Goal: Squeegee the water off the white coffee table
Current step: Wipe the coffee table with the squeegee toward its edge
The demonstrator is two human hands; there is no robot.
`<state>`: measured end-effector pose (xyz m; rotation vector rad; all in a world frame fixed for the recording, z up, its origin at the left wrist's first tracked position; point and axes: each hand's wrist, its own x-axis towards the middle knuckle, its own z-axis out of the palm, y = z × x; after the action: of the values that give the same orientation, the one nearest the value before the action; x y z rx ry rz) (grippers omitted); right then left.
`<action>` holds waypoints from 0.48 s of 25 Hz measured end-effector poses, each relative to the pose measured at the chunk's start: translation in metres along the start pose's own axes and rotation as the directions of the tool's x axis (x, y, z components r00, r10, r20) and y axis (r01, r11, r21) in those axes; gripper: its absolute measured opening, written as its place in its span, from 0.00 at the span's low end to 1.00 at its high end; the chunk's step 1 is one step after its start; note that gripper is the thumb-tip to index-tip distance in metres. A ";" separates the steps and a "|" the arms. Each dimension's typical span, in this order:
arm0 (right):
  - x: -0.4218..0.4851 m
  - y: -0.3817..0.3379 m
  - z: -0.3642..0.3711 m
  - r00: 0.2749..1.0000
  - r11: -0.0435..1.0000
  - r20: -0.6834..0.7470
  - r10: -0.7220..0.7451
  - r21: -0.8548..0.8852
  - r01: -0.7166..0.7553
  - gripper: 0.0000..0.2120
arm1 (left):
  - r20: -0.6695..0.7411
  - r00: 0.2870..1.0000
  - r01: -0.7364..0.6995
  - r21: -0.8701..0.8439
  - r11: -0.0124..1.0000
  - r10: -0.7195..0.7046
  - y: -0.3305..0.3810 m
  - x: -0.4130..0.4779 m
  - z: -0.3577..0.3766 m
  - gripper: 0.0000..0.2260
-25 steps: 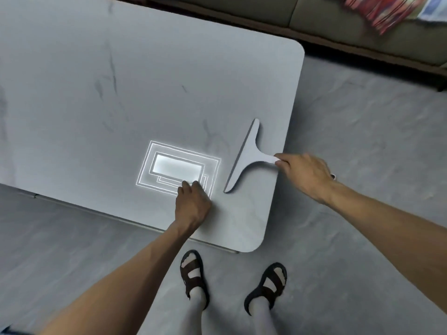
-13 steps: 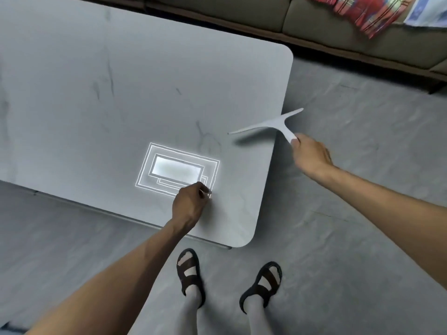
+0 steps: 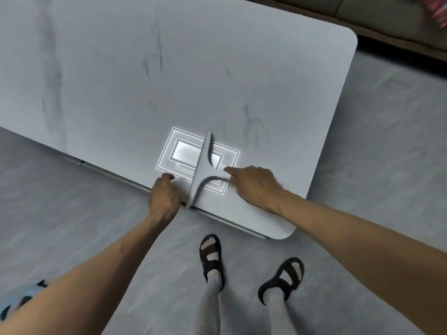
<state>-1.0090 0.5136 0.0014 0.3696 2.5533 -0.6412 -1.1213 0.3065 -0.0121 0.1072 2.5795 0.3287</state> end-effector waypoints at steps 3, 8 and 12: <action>-0.049 0.077 -0.011 0.987 0.986 -0.057 0.149 -0.072 -0.152 0.19 | 0.126 0.985 -0.119 -0.022 0.993 0.121 0.022 -0.014 0.022 0.19; -0.140 0.186 -0.042 0.898 0.885 -0.187 0.399 -0.176 -0.430 0.15 | 0.336 0.926 -0.218 0.102 0.971 0.173 0.076 -0.046 0.057 0.18; -0.146 0.189 -0.053 0.848 0.871 -0.348 0.399 -0.145 -0.469 0.13 | 0.212 0.970 -0.122 0.022 0.992 0.115 0.079 -0.048 0.051 0.16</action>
<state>-0.8370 0.6811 0.0463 1.0052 2.6493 -0.1232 -1.0532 0.3875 -0.0106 0.2944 2.3742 0.2990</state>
